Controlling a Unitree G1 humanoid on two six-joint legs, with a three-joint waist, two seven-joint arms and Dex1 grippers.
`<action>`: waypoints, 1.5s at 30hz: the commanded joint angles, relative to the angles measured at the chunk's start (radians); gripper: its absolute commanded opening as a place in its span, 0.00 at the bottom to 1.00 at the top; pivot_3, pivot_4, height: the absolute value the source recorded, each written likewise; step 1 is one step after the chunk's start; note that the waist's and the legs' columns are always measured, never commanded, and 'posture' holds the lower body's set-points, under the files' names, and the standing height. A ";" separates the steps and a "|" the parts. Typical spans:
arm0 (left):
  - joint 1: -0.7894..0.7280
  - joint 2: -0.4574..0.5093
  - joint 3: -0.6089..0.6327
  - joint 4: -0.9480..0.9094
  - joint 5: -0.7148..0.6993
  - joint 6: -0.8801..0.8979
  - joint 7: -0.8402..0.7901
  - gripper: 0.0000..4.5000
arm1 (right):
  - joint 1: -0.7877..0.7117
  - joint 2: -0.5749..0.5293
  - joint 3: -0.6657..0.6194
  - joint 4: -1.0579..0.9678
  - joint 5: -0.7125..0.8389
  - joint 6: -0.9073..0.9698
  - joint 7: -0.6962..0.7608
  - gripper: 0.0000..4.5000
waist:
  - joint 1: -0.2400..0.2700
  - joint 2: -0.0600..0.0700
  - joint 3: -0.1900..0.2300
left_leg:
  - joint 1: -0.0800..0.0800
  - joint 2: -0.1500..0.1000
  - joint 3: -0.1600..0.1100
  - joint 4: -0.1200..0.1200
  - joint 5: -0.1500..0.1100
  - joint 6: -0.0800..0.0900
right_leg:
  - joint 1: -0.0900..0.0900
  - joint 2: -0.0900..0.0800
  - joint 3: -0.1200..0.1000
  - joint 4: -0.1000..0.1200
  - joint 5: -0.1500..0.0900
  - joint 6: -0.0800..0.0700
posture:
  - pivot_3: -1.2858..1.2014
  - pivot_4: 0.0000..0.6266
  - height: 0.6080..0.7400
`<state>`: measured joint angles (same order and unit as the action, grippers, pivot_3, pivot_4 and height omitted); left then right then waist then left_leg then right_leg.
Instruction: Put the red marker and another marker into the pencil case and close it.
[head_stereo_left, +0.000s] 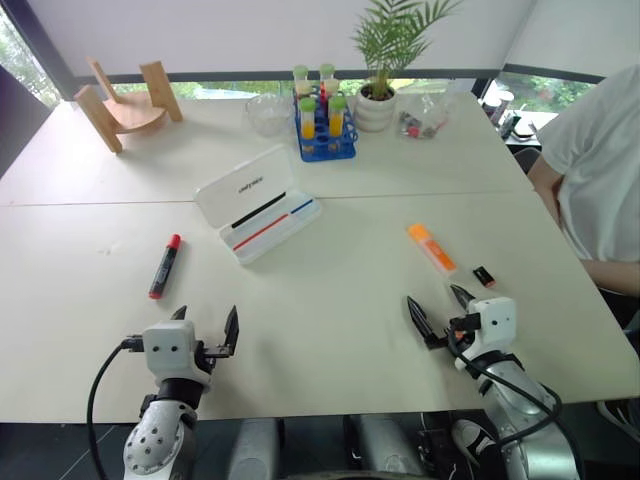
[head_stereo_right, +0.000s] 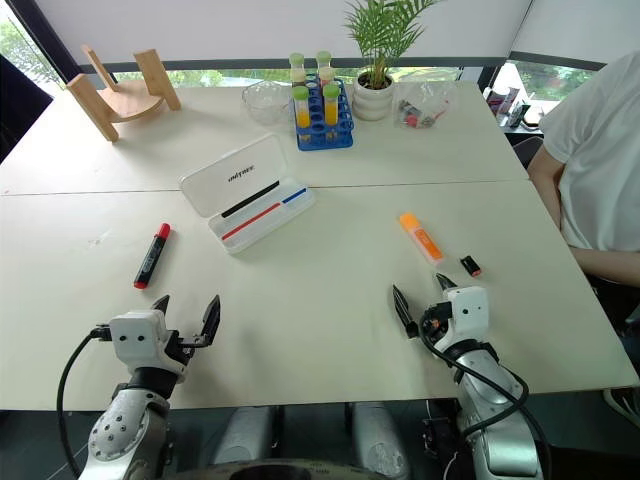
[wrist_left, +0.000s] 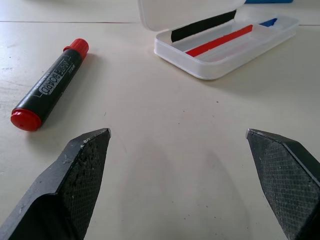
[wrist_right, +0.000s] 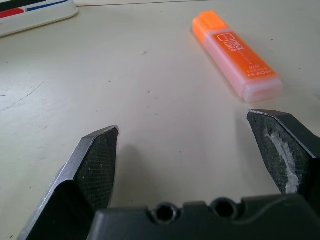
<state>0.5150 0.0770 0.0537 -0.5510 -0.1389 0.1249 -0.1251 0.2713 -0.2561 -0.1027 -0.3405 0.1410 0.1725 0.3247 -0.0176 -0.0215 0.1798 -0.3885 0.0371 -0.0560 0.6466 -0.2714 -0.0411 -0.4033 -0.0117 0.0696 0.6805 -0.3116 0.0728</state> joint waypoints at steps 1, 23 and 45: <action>-0.004 -0.001 0.002 -0.027 0.007 -0.008 0.010 0.99 | -0.001 -0.005 -0.005 0.001 0.002 -0.026 0.002 1.00 | 0.000 0.000 0.000 | 0.000 0.000 0.000 0.000 0.000 0.000 | 0.000 0.000 0.000 0.000 0.000 0.000 | 0.52 0.24 1.00; -0.027 0.003 -0.015 -0.099 0.012 0.070 0.035 0.99 | -0.009 -0.001 -0.004 0.048 -0.002 -0.080 -0.006 1.00 | 0.000 -0.001 0.000 | 0.000 0.000 0.000 0.000 0.000 0.000 | 0.001 0.000 0.000 0.000 0.000 0.000 | 0.52 0.24 1.00; -0.513 0.511 0.108 0.210 -0.285 0.212 -0.558 0.99 | -0.335 -0.515 -0.036 -0.188 0.419 0.435 0.500 1.00 | 0.001 0.005 0.004 | 0.000 0.000 -0.001 0.000 0.000 0.000 | 0.001 0.001 -0.002 0.000 0.002 0.003 | 0.52 0.24 1.00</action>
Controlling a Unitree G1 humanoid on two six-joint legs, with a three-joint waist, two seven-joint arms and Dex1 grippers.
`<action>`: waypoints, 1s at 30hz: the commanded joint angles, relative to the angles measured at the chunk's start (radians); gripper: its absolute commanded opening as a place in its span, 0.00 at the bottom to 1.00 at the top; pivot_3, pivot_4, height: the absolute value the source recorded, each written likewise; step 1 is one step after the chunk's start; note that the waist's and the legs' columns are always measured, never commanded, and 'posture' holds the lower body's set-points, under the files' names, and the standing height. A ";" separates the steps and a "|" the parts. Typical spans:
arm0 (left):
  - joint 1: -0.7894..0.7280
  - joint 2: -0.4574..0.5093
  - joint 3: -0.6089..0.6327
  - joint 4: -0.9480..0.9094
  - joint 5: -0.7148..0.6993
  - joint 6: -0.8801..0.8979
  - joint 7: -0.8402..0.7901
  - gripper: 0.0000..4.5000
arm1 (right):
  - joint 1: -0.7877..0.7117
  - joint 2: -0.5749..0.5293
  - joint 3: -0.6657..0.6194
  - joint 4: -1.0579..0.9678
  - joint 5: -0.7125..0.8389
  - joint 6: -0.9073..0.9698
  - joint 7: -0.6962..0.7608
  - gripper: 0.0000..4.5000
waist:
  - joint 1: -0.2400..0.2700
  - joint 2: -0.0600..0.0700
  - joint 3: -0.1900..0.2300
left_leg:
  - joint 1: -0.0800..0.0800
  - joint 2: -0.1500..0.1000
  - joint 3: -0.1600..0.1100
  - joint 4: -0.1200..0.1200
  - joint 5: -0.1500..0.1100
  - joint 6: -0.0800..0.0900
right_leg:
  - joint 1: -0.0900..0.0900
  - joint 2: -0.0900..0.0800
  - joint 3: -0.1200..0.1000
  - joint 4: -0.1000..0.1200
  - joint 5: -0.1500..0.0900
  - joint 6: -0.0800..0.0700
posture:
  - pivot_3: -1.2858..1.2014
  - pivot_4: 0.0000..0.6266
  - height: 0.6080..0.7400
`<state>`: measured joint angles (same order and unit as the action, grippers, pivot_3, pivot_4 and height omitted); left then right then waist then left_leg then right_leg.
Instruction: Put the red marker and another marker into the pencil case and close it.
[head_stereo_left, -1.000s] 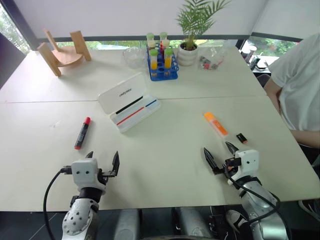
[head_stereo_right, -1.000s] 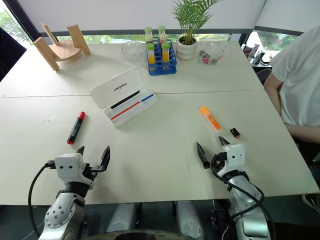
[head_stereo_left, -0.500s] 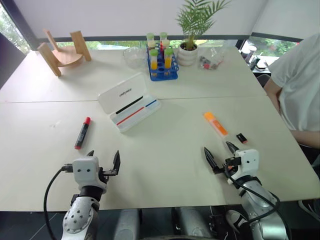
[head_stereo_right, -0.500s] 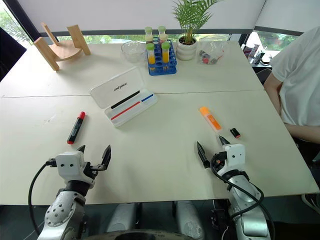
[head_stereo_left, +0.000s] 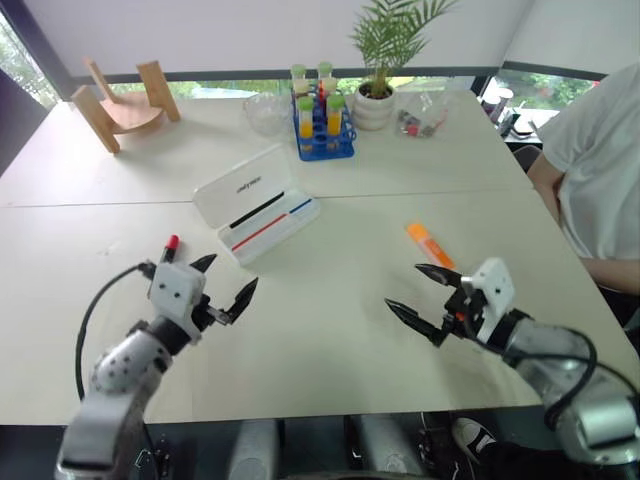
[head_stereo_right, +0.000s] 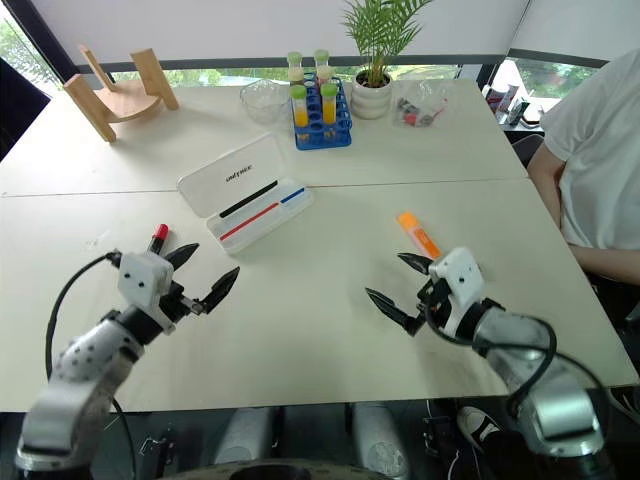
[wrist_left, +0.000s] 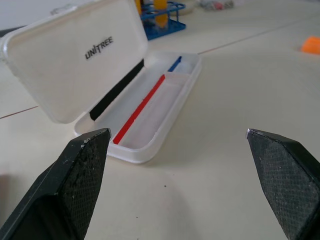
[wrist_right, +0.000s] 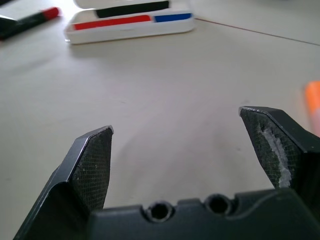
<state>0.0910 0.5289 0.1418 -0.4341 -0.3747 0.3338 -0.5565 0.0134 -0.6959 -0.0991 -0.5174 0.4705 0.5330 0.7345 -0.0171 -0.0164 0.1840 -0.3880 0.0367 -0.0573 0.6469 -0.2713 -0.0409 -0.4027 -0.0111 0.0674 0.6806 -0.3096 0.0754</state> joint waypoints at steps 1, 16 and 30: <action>-0.142 0.080 0.007 0.157 -0.049 -0.004 -0.168 0.99 | -0.115 -0.115 -0.039 0.003 0.102 0.089 0.130 1.00 | 0.002 0.001 0.001 | 0.000 0.000 0.000 0.000 0.000 0.000 | 0.000 0.000 0.000 0.000 0.000 0.000 | 0.52 0.24 1.00; -0.539 0.006 -0.188 0.663 0.072 -0.130 -0.402 0.99 | -0.305 -0.204 -0.076 -0.009 0.195 0.191 0.171 1.00 | 0.001 0.001 0.001 | -0.003 -0.001 -0.001 0.000 -0.003 0.005 | -0.002 -0.001 -0.002 -0.001 0.001 0.003 | 0.52 0.24 1.00; -0.640 -0.081 -0.258 0.865 0.212 -0.147 -0.359 0.46 | -0.338 -0.205 -0.117 -0.024 0.238 0.198 0.122 1.00 | 0.005 0.001 0.001 | -0.002 -0.001 -0.002 0.001 -0.002 0.004 | -0.001 -0.001 -0.002 0.000 0.002 0.004 | 0.52 0.24 1.00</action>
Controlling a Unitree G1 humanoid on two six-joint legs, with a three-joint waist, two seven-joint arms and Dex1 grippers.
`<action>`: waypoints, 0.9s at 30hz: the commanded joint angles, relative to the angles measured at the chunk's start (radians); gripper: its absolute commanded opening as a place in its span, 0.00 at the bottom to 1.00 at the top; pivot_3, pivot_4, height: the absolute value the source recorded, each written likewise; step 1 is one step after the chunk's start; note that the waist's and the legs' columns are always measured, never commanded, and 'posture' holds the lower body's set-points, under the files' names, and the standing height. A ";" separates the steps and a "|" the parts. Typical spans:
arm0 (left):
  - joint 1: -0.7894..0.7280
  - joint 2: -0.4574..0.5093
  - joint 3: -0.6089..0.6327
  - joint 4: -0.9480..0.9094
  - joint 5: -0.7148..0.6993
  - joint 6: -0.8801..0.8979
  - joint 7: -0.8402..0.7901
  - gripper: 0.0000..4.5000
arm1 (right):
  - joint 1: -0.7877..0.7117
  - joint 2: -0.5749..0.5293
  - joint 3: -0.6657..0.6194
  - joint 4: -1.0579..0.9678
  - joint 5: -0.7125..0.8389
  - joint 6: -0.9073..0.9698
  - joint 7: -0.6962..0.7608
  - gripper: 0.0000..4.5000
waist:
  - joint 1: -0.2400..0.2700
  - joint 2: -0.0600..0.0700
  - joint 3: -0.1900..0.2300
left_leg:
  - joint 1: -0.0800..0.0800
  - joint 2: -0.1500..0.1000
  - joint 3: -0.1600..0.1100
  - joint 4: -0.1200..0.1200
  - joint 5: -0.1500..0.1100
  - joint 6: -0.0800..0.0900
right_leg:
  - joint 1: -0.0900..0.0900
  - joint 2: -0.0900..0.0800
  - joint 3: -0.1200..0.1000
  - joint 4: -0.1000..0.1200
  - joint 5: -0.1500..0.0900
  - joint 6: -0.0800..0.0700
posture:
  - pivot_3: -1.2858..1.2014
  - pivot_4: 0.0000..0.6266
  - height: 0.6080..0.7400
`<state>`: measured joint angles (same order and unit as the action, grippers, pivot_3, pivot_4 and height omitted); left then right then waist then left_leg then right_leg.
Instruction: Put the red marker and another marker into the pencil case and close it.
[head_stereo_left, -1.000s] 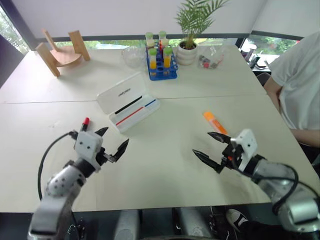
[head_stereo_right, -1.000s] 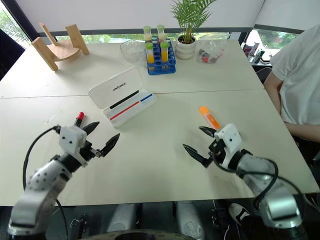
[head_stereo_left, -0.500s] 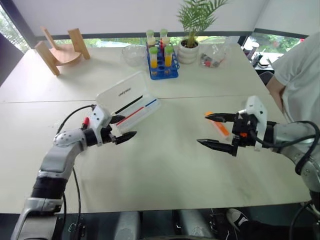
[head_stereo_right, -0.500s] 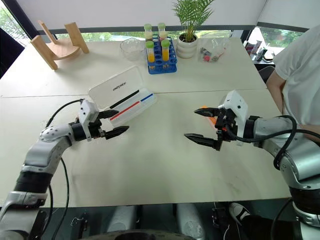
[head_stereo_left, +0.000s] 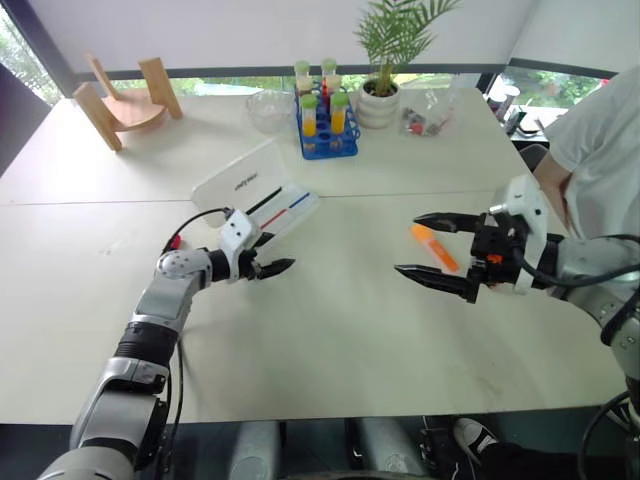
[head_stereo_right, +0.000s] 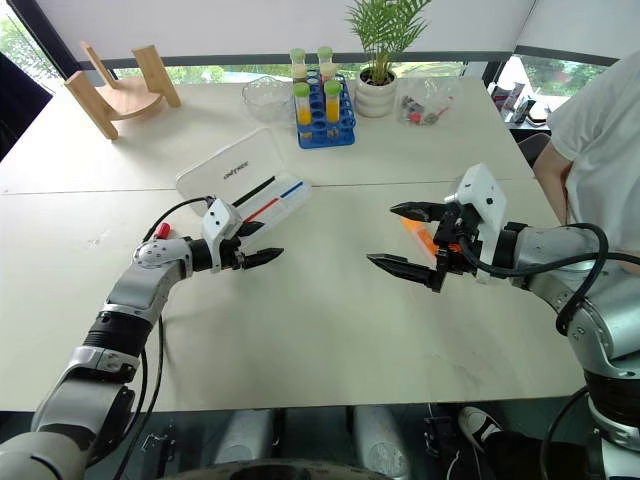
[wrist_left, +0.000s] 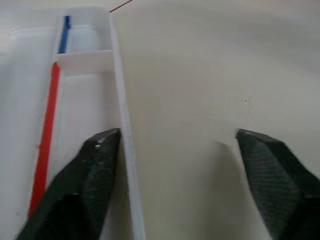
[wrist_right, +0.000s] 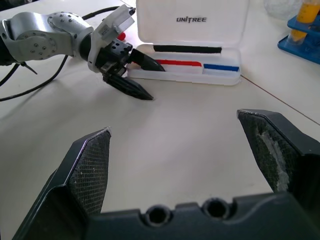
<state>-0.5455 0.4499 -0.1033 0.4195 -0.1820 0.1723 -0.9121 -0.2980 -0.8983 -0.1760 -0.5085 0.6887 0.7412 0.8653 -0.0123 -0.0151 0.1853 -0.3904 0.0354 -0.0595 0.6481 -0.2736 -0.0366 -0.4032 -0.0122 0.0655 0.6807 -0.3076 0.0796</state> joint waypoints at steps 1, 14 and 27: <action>-0.005 -0.001 -0.013 0.012 0.019 0.018 -0.007 0.35 | -0.032 -0.004 -0.042 -0.030 0.023 -0.009 -0.010 1.00 | 0.000 0.000 0.000 | 0.000 0.000 0.000 0.000 0.000 0.000 | 0.000 0.000 0.000 0.000 0.000 0.000 | 0.52 0.24 1.00; 0.081 0.131 -0.103 -0.261 -0.055 0.001 -0.363 0.00 | -0.085 -0.019 -0.046 0.018 0.015 -0.015 -0.010 1.00 | -0.002 0.001 0.001 | 0.000 0.000 0.000 -0.001 0.000 0.000 | 0.000 -0.001 0.000 0.000 0.000 0.000 | 0.52 0.24 1.00; 0.138 0.162 -0.146 -0.253 0.013 -0.163 -0.402 0.00 | -0.068 -0.042 -0.072 0.017 0.028 -0.002 0.000 1.00 | -0.002 0.001 0.001 | 0.000 0.000 0.000 0.000 0.000 0.000 | 0.000 -0.001 0.000 0.000 0.000 0.000 | 0.52 0.24 1.00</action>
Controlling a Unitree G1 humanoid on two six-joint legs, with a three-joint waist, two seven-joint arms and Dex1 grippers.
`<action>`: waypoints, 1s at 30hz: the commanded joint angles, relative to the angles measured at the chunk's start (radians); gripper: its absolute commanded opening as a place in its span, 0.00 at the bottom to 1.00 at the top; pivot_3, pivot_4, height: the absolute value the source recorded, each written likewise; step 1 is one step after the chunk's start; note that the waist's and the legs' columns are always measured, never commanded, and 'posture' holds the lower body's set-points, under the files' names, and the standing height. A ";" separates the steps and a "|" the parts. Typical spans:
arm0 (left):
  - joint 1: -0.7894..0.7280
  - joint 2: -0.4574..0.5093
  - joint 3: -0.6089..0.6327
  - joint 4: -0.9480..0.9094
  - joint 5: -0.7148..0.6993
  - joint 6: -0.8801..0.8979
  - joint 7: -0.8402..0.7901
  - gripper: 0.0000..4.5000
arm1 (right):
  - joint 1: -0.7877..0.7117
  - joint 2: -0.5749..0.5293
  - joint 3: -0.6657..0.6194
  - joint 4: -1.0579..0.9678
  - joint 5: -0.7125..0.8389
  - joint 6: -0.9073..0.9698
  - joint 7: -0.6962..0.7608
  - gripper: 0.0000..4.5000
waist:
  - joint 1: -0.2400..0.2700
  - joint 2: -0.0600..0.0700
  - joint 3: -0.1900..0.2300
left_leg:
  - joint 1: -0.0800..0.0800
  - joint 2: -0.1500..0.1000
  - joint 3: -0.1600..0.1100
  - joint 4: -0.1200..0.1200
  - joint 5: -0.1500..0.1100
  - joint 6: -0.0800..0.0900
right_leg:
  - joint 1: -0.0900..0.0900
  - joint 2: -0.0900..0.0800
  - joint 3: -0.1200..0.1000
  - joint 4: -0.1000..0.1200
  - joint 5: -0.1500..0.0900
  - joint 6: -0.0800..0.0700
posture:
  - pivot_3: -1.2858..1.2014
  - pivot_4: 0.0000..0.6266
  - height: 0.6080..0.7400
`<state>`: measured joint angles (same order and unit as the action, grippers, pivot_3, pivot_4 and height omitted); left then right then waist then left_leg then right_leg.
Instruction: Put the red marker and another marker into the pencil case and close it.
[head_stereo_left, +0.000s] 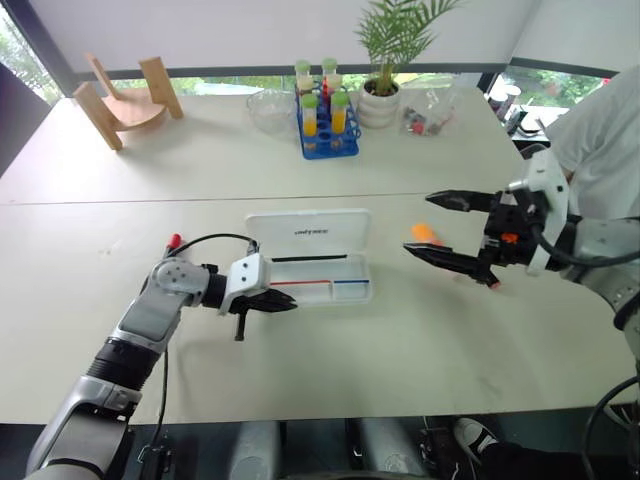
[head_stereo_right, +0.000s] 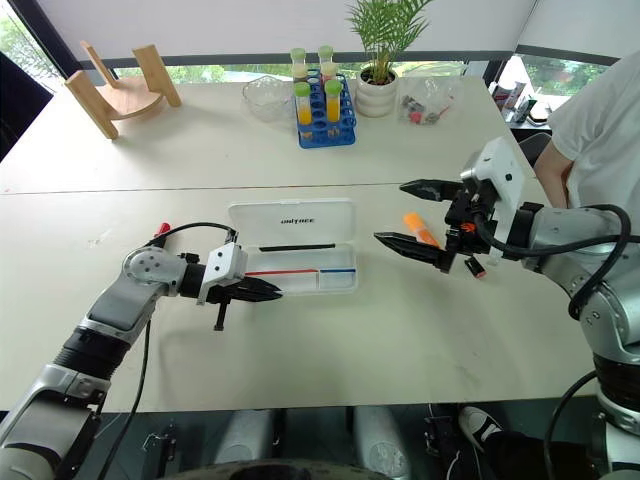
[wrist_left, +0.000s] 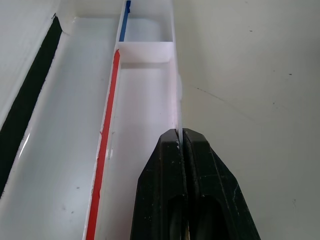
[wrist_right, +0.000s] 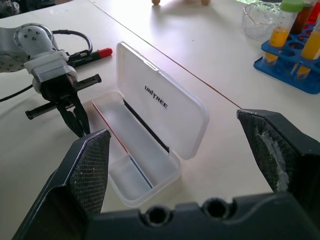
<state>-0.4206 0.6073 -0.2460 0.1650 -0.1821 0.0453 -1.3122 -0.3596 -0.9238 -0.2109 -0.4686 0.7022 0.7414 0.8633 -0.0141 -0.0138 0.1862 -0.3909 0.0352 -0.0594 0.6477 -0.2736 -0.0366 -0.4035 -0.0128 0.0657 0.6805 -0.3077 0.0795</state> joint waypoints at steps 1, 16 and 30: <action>0.013 0.003 -0.003 0.007 0.017 -0.045 0.003 0.00 | -0.008 -0.017 -0.036 -0.023 0.015 -0.001 0.002 1.00 | 0.000 0.000 0.000 | 0.000 0.000 0.000 0.000 0.000 0.000 | 0.000 0.000 0.000 0.000 0.000 0.000 | 0.52 0.24 1.00; 0.035 0.004 0.138 -0.117 -0.054 -0.116 0.119 1.00 | -0.042 0.000 0.006 -0.006 0.000 -0.012 0.013 1.00 | 0.000 0.000 0.000 | 0.000 0.000 0.000 0.000 0.000 0.000 | 0.000 0.000 0.000 0.000 0.000 0.000 | 0.52 0.24 1.00; 0.294 0.084 0.737 -0.461 -0.277 0.545 0.733 1.00 | -0.105 0.031 0.086 0.085 -0.042 -0.074 0.064 1.00 | -0.005 0.002 0.002 | 0.000 0.002 0.000 0.000 0.000 0.000 | 0.000 0.000 0.000 0.000 0.000 0.000 | 0.52 0.24 1.00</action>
<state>-0.1168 0.6988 0.3686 -0.3297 -0.4809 0.4949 -0.7482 -0.4412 -0.8959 -0.1185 -0.3826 0.6677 0.6917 0.9149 -0.0195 -0.0121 0.1887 -0.3905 0.0371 -0.0600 0.6481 -0.2737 -0.0365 -0.4037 -0.0122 0.0656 0.6807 -0.3076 0.0795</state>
